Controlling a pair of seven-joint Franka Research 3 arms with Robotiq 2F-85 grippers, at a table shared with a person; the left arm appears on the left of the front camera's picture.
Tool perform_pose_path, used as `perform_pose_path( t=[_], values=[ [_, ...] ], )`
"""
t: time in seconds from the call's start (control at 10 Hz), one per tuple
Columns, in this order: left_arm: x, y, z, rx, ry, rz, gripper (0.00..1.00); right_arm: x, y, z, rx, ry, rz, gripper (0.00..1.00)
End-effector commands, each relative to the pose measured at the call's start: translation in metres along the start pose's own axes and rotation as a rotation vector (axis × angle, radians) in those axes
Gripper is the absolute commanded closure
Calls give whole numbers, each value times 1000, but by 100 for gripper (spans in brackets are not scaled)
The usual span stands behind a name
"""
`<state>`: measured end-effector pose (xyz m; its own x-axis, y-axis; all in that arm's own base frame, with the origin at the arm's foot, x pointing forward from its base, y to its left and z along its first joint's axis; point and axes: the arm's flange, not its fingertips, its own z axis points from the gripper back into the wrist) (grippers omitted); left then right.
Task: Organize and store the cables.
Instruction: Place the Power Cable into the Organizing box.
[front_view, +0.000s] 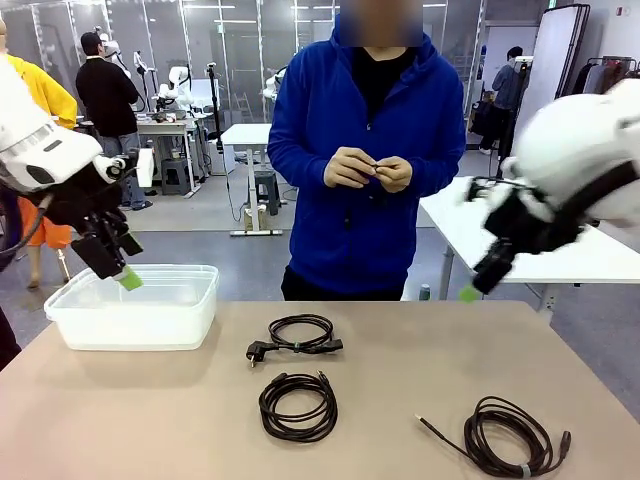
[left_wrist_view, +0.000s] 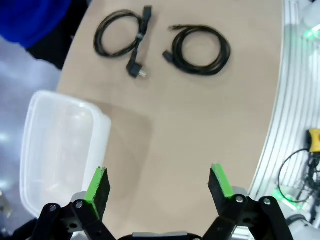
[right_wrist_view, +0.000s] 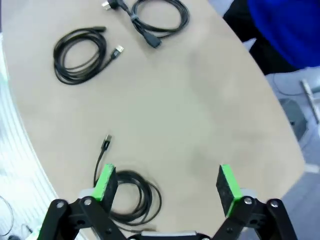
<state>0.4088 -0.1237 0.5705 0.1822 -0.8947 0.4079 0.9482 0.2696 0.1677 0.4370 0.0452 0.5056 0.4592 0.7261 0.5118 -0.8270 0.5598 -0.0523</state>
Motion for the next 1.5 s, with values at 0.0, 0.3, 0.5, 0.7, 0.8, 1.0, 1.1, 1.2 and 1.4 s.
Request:
perform_pose_path(
  t=[0.0, 0.3, 0.5, 0.7, 0.8, 1.0, 1.1, 1.2, 1.4],
  values=[
    [14, 1, -3, 9, -50, -62, 0, -52, -1, 31, -37, -109, -47, 0],
    [54, -9, -38, 45, -47, -197, 0, -130, -23, 74, -26, -177, -144, 0],
    [79, -9, -75, 45, -50, -243, 0, -160, -21, 89, -63, -194, -183, 0],
    [92, -15, -105, 81, -23, -187, 0, -175, -19, 81, -28, -232, -174, 0],
    [90, -14, -109, 52, -15, -177, 0, -176, -20, 73, 4, -231, -138, 0],
    [85, -22, -101, 45, -21, -220, 0, -172, -24, 91, -52, -211, -210, 0],
    [85, -22, -101, 45, -21, -220, 0, -172, -24, 91, -52, -211, -210, 0],
    [85, -22, -101, 45, -21, -220, 0, -172, -24, 91, -52, -211, -210, 0],
    [88, -22, -105, 54, -24, -211, 0, -172, -24, 91, -52, -211, -210, 0]
  ],
)
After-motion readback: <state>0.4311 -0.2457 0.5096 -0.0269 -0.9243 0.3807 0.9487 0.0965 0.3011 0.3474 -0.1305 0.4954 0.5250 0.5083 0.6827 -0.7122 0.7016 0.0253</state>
